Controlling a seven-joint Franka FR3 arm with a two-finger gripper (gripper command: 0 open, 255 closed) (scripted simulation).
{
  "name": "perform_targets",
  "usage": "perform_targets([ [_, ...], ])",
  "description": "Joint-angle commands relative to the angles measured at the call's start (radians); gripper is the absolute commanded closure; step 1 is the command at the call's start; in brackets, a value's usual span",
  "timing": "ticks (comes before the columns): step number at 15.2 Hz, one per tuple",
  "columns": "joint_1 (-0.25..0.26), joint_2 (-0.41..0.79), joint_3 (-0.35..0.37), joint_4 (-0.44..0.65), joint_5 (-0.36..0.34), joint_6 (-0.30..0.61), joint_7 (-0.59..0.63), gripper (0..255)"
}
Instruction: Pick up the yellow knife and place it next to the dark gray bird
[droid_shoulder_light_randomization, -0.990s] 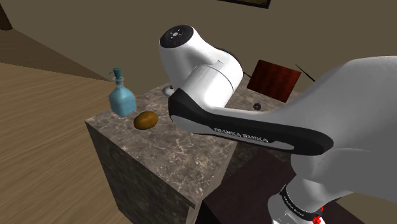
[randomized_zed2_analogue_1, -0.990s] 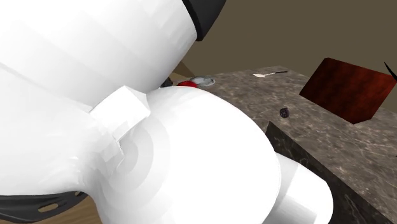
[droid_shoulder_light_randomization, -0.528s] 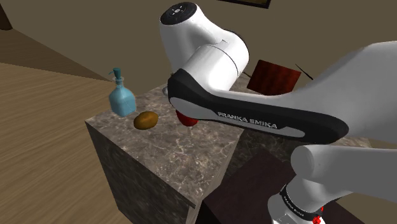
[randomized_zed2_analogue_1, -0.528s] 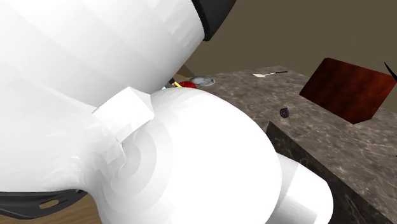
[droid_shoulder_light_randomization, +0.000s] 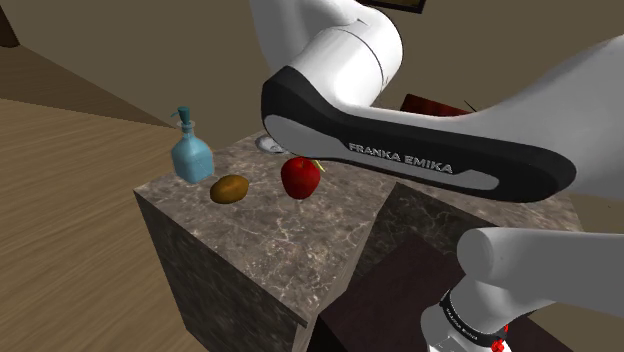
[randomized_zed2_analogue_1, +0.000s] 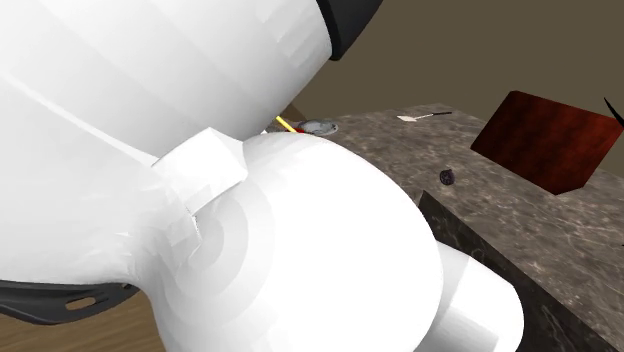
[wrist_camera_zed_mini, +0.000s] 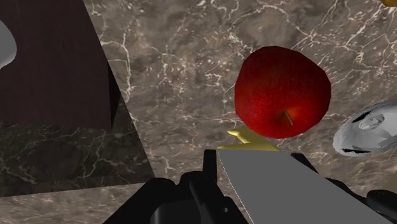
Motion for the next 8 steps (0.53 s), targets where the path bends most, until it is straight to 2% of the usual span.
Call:
perform_targets([
  [1,-0.004,0.004,-0.008,0.027,-0.006,-0.024,-0.006,255],
  [8,-0.02,0.021,-0.034,0.12,-0.028,-0.103,-0.028,255],
])
